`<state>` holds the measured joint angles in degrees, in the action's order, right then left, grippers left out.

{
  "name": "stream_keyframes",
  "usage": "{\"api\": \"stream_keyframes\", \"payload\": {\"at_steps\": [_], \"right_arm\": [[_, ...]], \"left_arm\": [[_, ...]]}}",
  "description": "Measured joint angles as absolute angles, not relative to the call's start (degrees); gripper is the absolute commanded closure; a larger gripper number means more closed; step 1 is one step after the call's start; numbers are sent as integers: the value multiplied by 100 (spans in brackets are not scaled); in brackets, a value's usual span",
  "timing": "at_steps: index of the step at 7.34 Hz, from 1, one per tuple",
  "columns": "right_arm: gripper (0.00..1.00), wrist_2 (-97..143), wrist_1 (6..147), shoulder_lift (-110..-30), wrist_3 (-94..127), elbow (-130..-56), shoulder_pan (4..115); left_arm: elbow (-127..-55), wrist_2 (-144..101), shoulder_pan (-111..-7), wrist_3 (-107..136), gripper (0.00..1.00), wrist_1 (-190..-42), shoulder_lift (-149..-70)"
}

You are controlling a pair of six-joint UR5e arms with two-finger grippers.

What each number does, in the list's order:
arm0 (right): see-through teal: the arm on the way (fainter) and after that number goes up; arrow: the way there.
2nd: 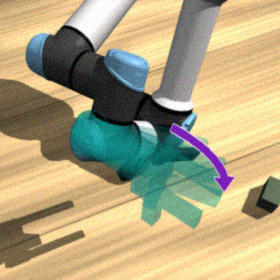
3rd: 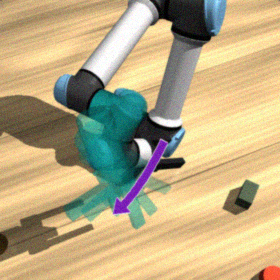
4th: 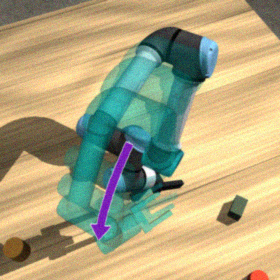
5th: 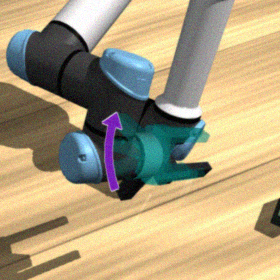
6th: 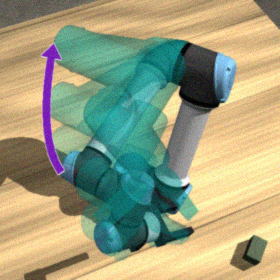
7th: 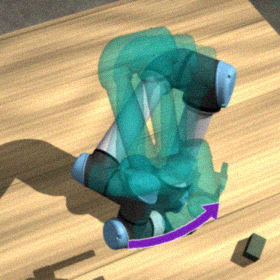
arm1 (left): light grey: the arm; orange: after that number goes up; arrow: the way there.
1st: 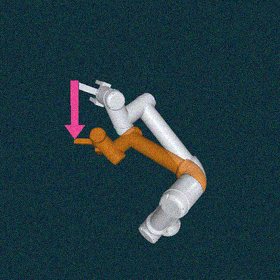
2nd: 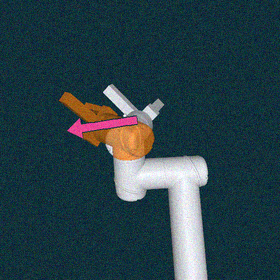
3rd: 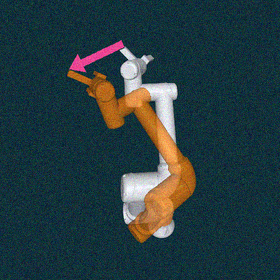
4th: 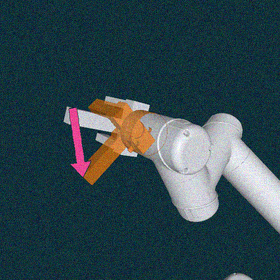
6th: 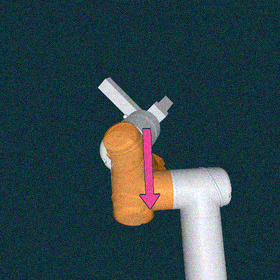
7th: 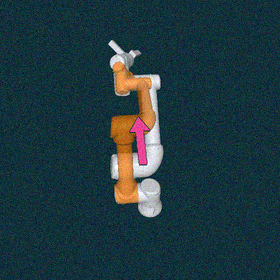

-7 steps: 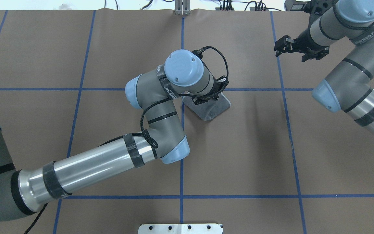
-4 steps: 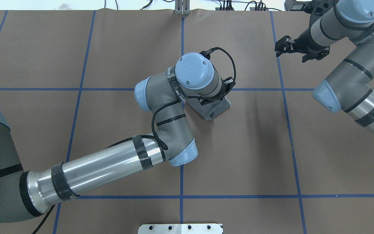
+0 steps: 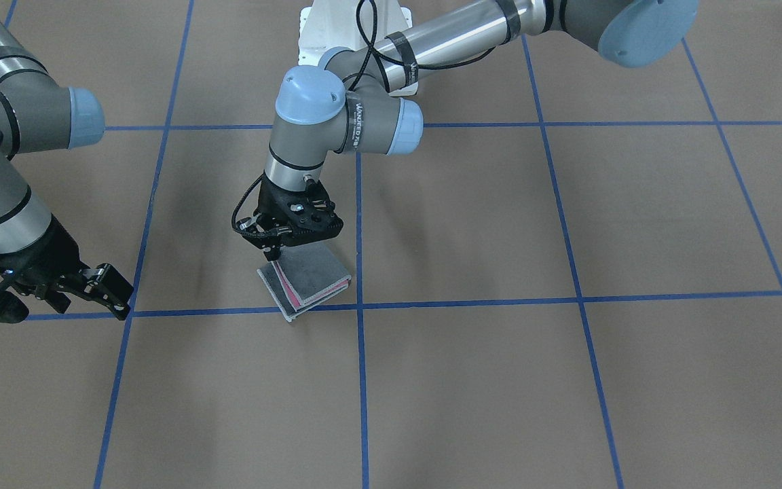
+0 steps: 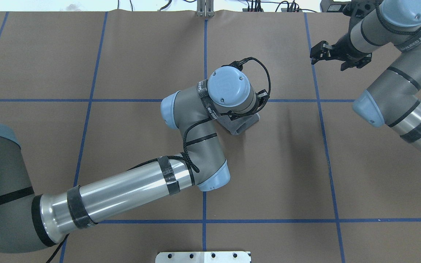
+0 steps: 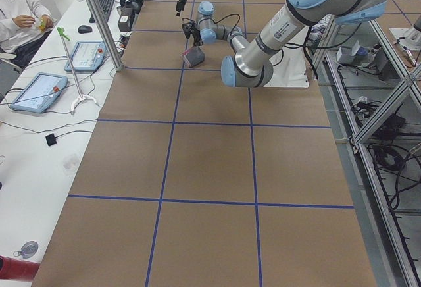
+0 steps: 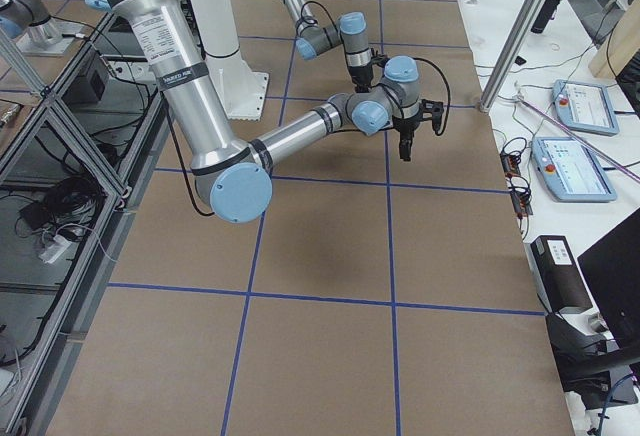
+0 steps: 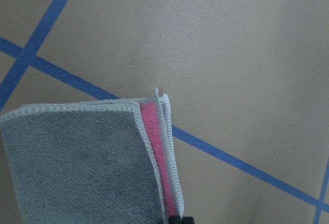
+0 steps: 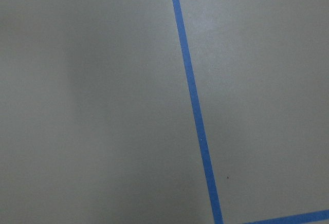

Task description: Fold towel twice with both arms

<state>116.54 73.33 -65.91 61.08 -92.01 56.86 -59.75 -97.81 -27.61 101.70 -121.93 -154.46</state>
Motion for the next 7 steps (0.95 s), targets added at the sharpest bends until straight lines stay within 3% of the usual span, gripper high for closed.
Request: {"api": "stream_keyframes", "payload": {"at_steps": [4, 7], "right_arm": [[0, 11663, 7350, -6599, 6053, -9206, 5700], [0, 11910, 7417, -6602, 5330, -9044, 6040]], "left_arm": [[-6163, -9751, -2764, 9883, 0, -11885, -15469], [-7314, -10253, -3172, 8592, 0, -10055, -15292]]}}
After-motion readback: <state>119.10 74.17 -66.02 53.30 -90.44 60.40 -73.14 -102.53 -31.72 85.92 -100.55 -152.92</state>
